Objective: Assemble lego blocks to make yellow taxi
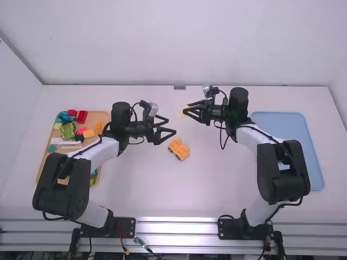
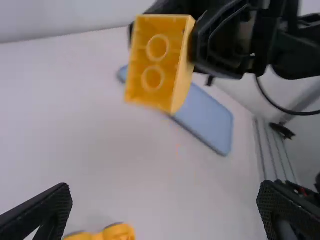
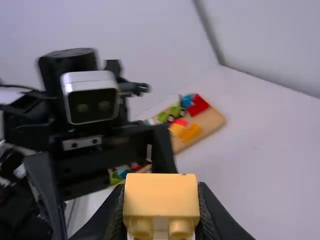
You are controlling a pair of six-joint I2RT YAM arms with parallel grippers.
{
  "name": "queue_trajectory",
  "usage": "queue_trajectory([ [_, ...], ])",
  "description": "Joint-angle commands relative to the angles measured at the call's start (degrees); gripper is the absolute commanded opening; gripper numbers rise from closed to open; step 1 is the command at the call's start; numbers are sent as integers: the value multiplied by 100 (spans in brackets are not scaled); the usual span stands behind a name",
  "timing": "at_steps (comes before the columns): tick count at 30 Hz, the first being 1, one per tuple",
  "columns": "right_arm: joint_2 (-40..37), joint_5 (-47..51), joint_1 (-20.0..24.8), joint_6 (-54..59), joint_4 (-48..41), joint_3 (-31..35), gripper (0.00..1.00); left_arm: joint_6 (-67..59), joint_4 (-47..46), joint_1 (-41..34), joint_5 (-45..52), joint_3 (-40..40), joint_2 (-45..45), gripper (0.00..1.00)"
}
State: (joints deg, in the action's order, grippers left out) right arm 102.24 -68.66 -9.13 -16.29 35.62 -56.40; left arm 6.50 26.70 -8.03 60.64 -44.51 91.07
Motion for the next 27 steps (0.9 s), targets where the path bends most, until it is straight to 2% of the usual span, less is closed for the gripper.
queue_trajectory([
  [1,-286,1027,111,330,-621,-140,0,-33,-153,175,-625,-85,22,99],
  [3,-413,1419,127,518,-1038,-140,0,-39,-240,216,-745,-87,22,99],
  [6,-898,2691,55,1108,-2352,-170,0,-352,-439,306,-1049,-87,22,99],
  [8,-1309,3873,-127,1600,-3696,-400,0,-330,-420,389,-1338,-92,22,99],
  [10,-1416,4291,-195,1746,-4214,-535,0,-334,-396,424,-1405,-103,22,99],
  [11,-1537,5163,-376,2074,-5445,-927,0,-330,-378,505,-1550,-162,22,99],
  [14,-1497,6011,-684,2428,-6979,-1493,0,-330,-389,629,-1639,-295,22,99],
  [17,-1318,6618,-1060,2883,-8135,-1921,0,-330,-424,748,-1631,-437,22,99],
  [23,-553,7766,-1792,3591,-9259,-2159,0,-339,-468,925,-1639,-535,22,99],
  [27,-98,8096,-2076,3825,-9538,-2157,0,-354,-549,1012,-1679,-535,22,99],
])
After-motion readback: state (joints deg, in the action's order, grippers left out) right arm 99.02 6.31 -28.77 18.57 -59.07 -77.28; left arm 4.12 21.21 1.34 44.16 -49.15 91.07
